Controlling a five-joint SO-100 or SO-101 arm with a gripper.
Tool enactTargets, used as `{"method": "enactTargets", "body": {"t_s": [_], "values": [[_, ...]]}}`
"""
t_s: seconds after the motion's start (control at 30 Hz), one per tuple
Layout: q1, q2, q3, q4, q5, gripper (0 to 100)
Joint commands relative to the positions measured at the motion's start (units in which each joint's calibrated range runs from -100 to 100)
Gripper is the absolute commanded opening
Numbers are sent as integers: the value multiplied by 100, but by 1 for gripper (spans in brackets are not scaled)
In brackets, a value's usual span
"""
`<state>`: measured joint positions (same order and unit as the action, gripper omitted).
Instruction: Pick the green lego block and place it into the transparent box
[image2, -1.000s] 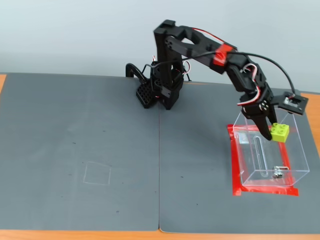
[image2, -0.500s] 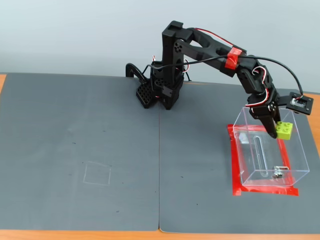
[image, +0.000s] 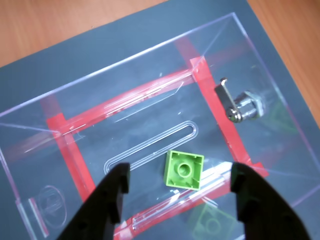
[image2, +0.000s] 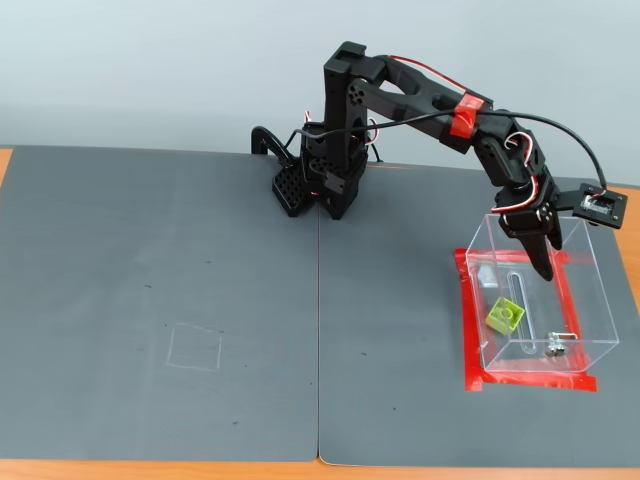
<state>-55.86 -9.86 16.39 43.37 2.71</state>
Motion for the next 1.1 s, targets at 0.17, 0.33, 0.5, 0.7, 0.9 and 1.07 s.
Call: {"method": "enactTargets", "body": {"t_s": [0.17,0.33,0.5,0.7,0.9,1.07], "values": [[174,-528,-594,12,13,19],[315,-1053,-540,12,18,1],[606,-1664,-531,21,18,2],[1308,-2571,66,21,18,2],[2270,-3766,1070,12,18,2],[3150,-4750,1984,12,13,2]]}}
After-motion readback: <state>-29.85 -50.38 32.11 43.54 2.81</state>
